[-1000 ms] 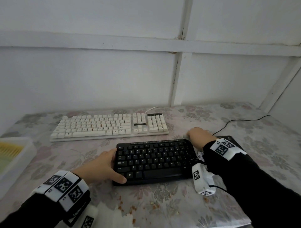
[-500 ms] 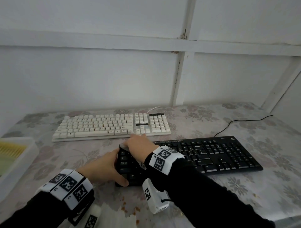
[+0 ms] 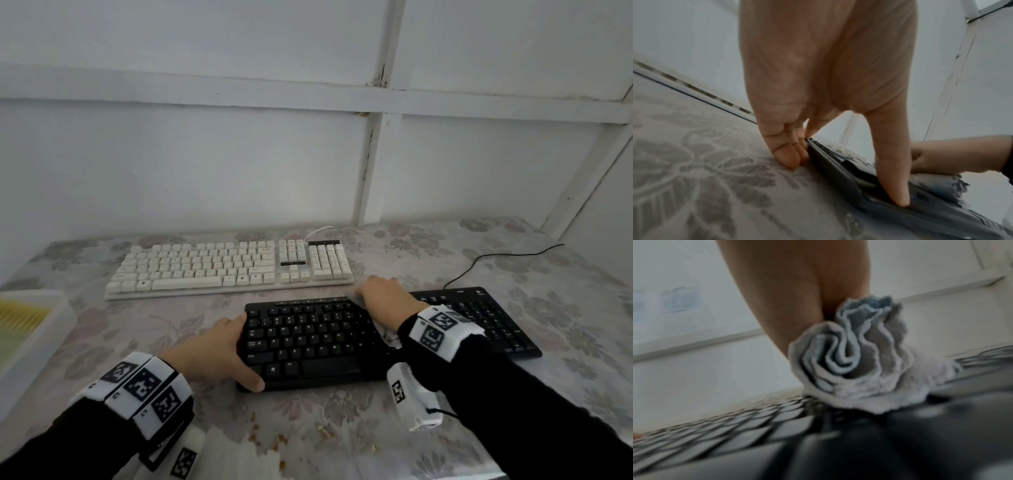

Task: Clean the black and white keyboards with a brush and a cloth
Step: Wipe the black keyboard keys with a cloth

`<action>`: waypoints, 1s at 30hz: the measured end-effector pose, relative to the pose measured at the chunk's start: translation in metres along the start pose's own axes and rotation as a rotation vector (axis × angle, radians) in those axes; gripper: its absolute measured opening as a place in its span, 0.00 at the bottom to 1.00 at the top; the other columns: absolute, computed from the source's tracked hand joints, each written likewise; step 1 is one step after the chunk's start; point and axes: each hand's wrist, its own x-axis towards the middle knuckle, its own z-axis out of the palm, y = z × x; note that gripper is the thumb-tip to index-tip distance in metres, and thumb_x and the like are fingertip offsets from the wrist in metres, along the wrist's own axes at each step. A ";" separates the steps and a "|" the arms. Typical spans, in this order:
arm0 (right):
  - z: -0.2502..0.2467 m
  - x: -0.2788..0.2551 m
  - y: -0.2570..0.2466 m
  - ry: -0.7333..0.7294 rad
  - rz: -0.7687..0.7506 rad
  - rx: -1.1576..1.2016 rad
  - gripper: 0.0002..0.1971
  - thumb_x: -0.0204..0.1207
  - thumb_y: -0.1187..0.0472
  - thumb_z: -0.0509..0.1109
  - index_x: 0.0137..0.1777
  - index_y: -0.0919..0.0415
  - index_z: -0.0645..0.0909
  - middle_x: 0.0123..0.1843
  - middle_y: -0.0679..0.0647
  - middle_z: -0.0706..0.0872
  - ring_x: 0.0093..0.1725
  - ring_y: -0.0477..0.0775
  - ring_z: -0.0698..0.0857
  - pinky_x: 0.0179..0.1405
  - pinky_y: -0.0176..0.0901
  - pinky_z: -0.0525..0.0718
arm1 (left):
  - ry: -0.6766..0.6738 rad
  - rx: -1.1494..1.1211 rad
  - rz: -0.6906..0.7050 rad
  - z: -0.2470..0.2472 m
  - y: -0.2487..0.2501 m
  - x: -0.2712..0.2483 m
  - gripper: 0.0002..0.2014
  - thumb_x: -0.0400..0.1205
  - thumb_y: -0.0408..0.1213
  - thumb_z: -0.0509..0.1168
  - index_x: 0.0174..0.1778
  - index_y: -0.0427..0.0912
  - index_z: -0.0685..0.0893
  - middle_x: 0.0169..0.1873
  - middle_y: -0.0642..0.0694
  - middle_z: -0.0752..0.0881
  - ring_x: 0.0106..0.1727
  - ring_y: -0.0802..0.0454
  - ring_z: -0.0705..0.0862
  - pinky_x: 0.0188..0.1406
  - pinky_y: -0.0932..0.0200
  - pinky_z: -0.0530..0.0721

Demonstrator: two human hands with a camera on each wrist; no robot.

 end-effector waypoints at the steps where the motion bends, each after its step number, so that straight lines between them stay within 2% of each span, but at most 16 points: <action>1: 0.001 -0.001 0.009 0.005 0.032 0.007 0.13 0.77 0.74 0.56 0.44 0.53 0.73 0.37 0.51 0.65 0.59 0.64 0.78 0.59 0.52 0.77 | 0.000 0.015 0.000 0.000 0.000 0.001 0.56 0.42 0.64 0.82 0.68 0.69 0.65 0.63 0.57 0.77 0.63 0.55 0.78 0.65 0.48 0.80; 3: 0.002 -0.004 0.024 0.003 0.088 -0.003 0.13 0.79 0.73 0.55 0.47 0.55 0.76 0.35 0.48 0.60 0.59 0.64 0.78 0.58 0.52 0.74 | 0.001 0.042 -0.007 -0.001 0.004 -0.002 0.56 0.43 0.63 0.82 0.69 0.67 0.65 0.63 0.56 0.76 0.63 0.54 0.78 0.65 0.48 0.80; 5: 0.000 -0.007 0.035 -0.005 0.142 -0.059 0.11 0.79 0.73 0.54 0.46 0.60 0.77 0.34 0.49 0.60 0.54 0.63 0.79 0.64 0.53 0.73 | 0.006 0.059 -0.025 -0.002 0.011 -0.007 0.55 0.46 0.60 0.80 0.70 0.63 0.64 0.62 0.55 0.73 0.64 0.53 0.76 0.67 0.48 0.78; 7: -0.005 -0.010 0.041 -0.032 0.191 -0.077 0.11 0.79 0.73 0.55 0.39 0.61 0.72 0.35 0.51 0.63 0.51 0.62 0.78 0.67 0.53 0.72 | 0.014 0.084 -0.046 -0.004 0.020 -0.014 0.54 0.47 0.60 0.77 0.71 0.60 0.63 0.62 0.54 0.70 0.65 0.53 0.73 0.70 0.49 0.75; 9: -0.012 -0.007 0.039 -0.044 0.197 -0.045 0.09 0.79 0.72 0.57 0.44 0.63 0.77 0.41 0.54 0.71 0.54 0.61 0.79 0.67 0.51 0.72 | 0.023 0.084 -0.055 -0.002 0.023 -0.015 0.53 0.52 0.56 0.79 0.74 0.56 0.63 0.64 0.53 0.67 0.66 0.52 0.70 0.70 0.51 0.74; 11: -0.017 -0.001 0.021 -0.014 0.145 0.043 0.08 0.82 0.68 0.59 0.47 0.59 0.79 0.45 0.55 0.75 0.55 0.57 0.82 0.63 0.48 0.73 | 0.028 0.071 -0.051 -0.001 0.024 -0.015 0.49 0.61 0.50 0.81 0.76 0.53 0.62 0.67 0.53 0.65 0.68 0.53 0.68 0.71 0.54 0.72; 13: -0.022 0.003 -0.013 -0.007 0.068 0.144 0.07 0.84 0.63 0.60 0.45 0.60 0.78 0.47 0.57 0.79 0.55 0.56 0.84 0.57 0.45 0.75 | 0.037 0.046 -0.047 0.000 0.023 -0.014 0.49 0.65 0.45 0.81 0.78 0.51 0.60 0.71 0.53 0.62 0.69 0.53 0.67 0.72 0.56 0.71; 14: -0.024 0.004 -0.033 -0.020 0.021 0.187 0.10 0.84 0.60 0.60 0.48 0.63 0.80 0.50 0.59 0.81 0.58 0.58 0.83 0.58 0.45 0.76 | 0.038 0.032 -0.045 0.001 0.024 -0.014 0.49 0.65 0.44 0.81 0.78 0.50 0.59 0.72 0.53 0.60 0.69 0.53 0.67 0.72 0.56 0.70; 15: -0.025 0.004 -0.053 -0.024 -0.038 0.233 0.14 0.85 0.57 0.58 0.53 0.65 0.82 0.56 0.61 0.81 0.62 0.60 0.82 0.64 0.49 0.76 | 0.036 0.019 -0.044 0.001 0.025 -0.014 0.50 0.65 0.43 0.81 0.79 0.50 0.58 0.73 0.54 0.60 0.70 0.53 0.67 0.72 0.57 0.70; 17: -0.029 -0.001 -0.087 -0.018 -0.167 0.217 0.16 0.85 0.56 0.56 0.61 0.64 0.81 0.65 0.63 0.79 0.66 0.64 0.78 0.73 0.57 0.72 | 0.025 -0.001 -0.043 0.000 0.026 -0.015 0.52 0.62 0.43 0.82 0.78 0.51 0.59 0.74 0.55 0.61 0.71 0.53 0.68 0.73 0.56 0.70; 20: -0.029 -0.007 -0.115 -0.002 -0.284 0.092 0.13 0.85 0.65 0.54 0.60 0.59 0.80 0.61 0.59 0.78 0.61 0.60 0.77 0.69 0.53 0.72 | 0.026 -0.050 0.002 -0.001 0.023 -0.011 0.46 0.54 0.41 0.83 0.68 0.53 0.69 0.67 0.55 0.75 0.67 0.54 0.77 0.68 0.53 0.78; 22: -0.024 -0.005 -0.122 -0.016 -0.311 0.082 0.16 0.82 0.69 0.53 0.44 0.49 0.77 0.53 0.56 0.73 0.56 0.59 0.74 0.66 0.53 0.72 | 0.023 -0.072 0.014 -0.001 0.023 -0.011 0.43 0.55 0.36 0.83 0.65 0.52 0.71 0.61 0.55 0.79 0.63 0.55 0.79 0.65 0.54 0.81; 23: -0.024 -0.004 -0.123 -0.030 -0.304 0.095 0.17 0.82 0.69 0.53 0.38 0.46 0.73 0.50 0.55 0.70 0.57 0.60 0.73 0.65 0.54 0.73 | 0.023 -0.083 0.024 -0.001 0.023 -0.010 0.43 0.54 0.35 0.82 0.65 0.52 0.72 0.61 0.55 0.80 0.63 0.55 0.80 0.65 0.53 0.81; 24: -0.022 -0.003 -0.122 -0.043 -0.294 0.085 0.17 0.82 0.69 0.54 0.38 0.48 0.73 0.48 0.54 0.67 0.57 0.61 0.73 0.64 0.55 0.74 | 0.023 -0.093 0.029 -0.001 0.024 -0.010 0.43 0.54 0.35 0.82 0.65 0.52 0.73 0.60 0.55 0.81 0.63 0.55 0.80 0.65 0.53 0.81; 27: -0.023 0.000 -0.115 -0.038 -0.295 0.049 0.11 0.82 0.70 0.54 0.48 0.56 0.75 0.39 0.51 0.65 0.49 0.55 0.68 0.64 0.51 0.71 | 0.023 -0.127 0.041 -0.002 0.025 -0.011 0.43 0.54 0.33 0.83 0.66 0.51 0.73 0.61 0.54 0.82 0.63 0.56 0.80 0.67 0.51 0.79; 30: -0.026 0.000 -0.107 -0.060 -0.287 -0.002 0.16 0.81 0.71 0.53 0.54 0.56 0.80 0.51 0.57 0.70 0.57 0.65 0.74 0.63 0.53 0.73 | 0.023 -0.142 0.039 -0.002 0.025 -0.012 0.44 0.56 0.31 0.83 0.67 0.51 0.72 0.62 0.54 0.81 0.63 0.58 0.79 0.66 0.56 0.79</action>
